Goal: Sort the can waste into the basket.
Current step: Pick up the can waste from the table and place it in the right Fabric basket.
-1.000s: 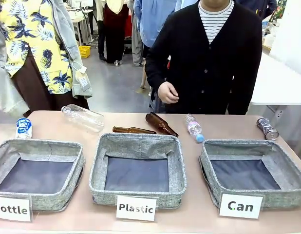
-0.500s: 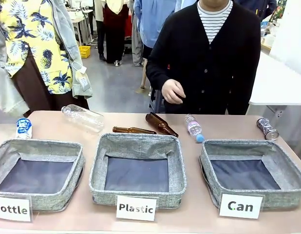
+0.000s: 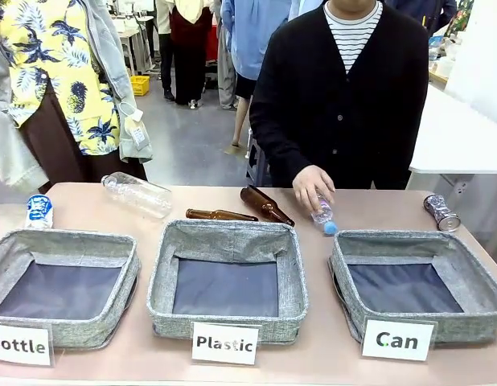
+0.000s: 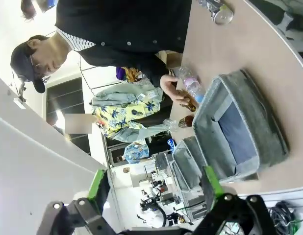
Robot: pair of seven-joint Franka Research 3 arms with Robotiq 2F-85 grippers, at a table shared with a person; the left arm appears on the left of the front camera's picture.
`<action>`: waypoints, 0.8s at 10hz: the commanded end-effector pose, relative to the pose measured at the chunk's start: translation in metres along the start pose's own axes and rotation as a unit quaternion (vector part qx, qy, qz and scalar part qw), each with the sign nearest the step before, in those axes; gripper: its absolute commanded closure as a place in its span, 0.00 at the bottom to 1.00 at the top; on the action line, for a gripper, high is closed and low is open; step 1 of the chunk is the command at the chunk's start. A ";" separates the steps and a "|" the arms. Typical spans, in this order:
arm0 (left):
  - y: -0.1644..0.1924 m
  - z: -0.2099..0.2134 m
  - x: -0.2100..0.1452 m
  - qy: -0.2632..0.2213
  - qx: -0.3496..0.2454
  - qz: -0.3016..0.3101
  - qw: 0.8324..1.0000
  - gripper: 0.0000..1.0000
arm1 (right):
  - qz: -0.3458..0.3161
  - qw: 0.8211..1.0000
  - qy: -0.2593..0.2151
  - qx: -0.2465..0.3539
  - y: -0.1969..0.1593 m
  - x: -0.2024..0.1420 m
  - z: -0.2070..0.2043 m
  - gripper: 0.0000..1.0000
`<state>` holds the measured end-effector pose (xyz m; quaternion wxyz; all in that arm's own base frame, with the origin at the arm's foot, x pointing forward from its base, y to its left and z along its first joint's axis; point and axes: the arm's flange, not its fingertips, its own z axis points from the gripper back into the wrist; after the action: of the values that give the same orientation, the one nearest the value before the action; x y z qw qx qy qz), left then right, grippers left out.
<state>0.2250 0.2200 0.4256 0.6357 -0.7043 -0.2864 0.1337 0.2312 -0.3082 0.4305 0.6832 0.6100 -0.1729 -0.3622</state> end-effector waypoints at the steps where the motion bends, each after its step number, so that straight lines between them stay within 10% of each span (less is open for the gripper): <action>1: 0.001 0.004 -0.005 0.018 -0.005 -0.011 1.000 0.00 | 0.016 1.000 0.005 -0.002 0.008 -0.007 0.009 0.00; 5: 0.001 0.004 -0.005 0.018 -0.005 -0.011 1.000 0.00 | 0.003 1.000 0.001 0.000 0.005 -0.007 0.006 0.00; 8: 0.001 0.004 -0.005 0.018 -0.005 -0.011 1.000 0.00 | 0.193 0.956 0.022 -0.220 0.075 -0.015 -0.080 0.00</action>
<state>0.2216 0.2193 0.4226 0.6377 -0.7069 -0.2791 0.1254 0.2713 -0.2637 0.4773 0.7946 0.5029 -0.1804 -0.2882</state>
